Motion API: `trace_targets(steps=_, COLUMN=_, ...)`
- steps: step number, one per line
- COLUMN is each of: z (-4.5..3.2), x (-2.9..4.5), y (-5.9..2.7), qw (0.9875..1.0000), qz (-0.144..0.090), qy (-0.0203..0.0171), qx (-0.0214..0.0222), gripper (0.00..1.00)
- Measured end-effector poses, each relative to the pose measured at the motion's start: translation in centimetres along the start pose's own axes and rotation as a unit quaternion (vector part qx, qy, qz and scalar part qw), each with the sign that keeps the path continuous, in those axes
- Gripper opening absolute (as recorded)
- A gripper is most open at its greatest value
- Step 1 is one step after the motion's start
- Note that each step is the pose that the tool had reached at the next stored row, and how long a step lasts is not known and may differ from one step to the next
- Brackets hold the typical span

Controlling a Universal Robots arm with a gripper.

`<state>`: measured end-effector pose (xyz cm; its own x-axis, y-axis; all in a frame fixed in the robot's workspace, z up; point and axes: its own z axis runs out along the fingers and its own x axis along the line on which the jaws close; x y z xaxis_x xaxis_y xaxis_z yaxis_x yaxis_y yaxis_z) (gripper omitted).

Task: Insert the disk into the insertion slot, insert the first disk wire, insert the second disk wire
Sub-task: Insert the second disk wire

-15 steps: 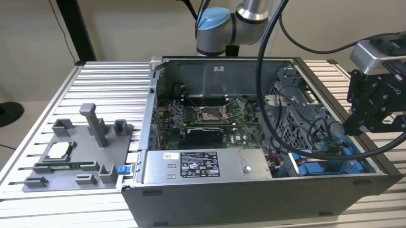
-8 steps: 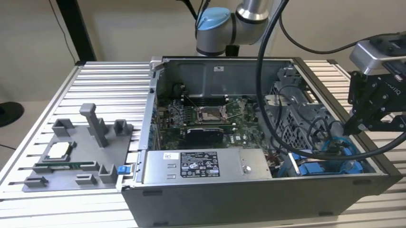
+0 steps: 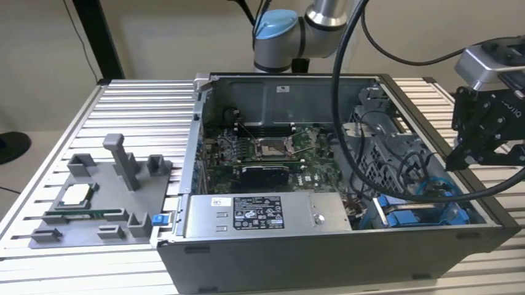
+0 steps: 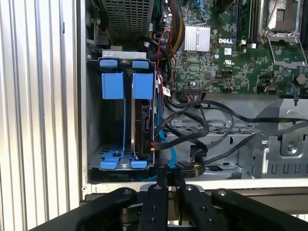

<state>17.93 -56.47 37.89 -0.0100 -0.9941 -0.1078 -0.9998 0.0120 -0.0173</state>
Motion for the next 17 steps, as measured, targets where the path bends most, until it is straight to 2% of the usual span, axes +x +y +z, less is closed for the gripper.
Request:
trace_targets(steps=5, z=-0.30, x=-0.12, y=0.72, qw=0.9999, qz=0.000, qy=-0.0068, qx=0.0081, gripper=0.00)
trace_targets(steps=9, z=-0.38, x=-0.29, y=1.57, qw=0.9999, qz=0.002, qy=-0.0094, qx=0.0138, gripper=0.00)
trace_targets(steps=17, z=-0.47, x=-0.48, y=3.78, qw=0.9997, qz=0.003, qy=-0.0122, qx=0.0206, gripper=0.00)
